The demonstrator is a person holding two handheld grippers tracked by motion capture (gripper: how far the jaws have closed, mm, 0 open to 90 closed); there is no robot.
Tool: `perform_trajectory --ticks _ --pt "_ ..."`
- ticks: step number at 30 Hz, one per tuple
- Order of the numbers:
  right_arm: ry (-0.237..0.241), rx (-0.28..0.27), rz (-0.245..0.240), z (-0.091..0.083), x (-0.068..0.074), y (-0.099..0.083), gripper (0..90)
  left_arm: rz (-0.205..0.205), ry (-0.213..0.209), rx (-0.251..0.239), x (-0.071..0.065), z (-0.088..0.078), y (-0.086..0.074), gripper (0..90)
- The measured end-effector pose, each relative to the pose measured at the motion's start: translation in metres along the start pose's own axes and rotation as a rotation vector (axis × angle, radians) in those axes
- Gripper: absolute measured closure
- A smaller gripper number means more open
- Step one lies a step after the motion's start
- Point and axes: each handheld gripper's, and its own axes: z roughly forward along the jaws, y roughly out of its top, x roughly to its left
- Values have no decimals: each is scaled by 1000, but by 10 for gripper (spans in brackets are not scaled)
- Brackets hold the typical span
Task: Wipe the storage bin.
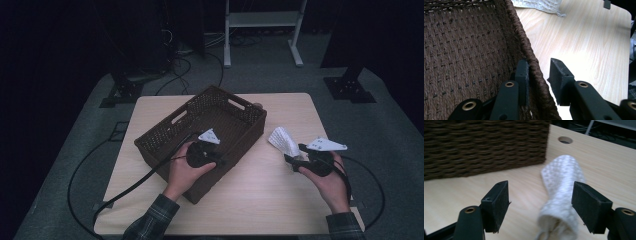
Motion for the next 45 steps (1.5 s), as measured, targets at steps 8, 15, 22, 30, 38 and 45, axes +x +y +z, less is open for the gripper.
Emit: perform_trajectory --ticks 8,15,22,30,38,45 --pt "-29 44 61 29 -33 -2 276 -3 -12 -1 1 0 0 671" --pt "-18 93 68 49 -41 -3 274 -7 -17 -6 1 0 0 659" --pt "2 149 68 75 -39 -9 286 -10 -20 -5 2 0 0 655" --pt "-10 166 92 90 -42 -12 372 -9 -21 -13 1 0 0 645" --pt "-38 178 103 86 -45 -15 647 -7 -20 -14 1 0 0 643" --pt "-50 185 115 84 -48 -14 744 -9 -20 -14 1 0 0 646"
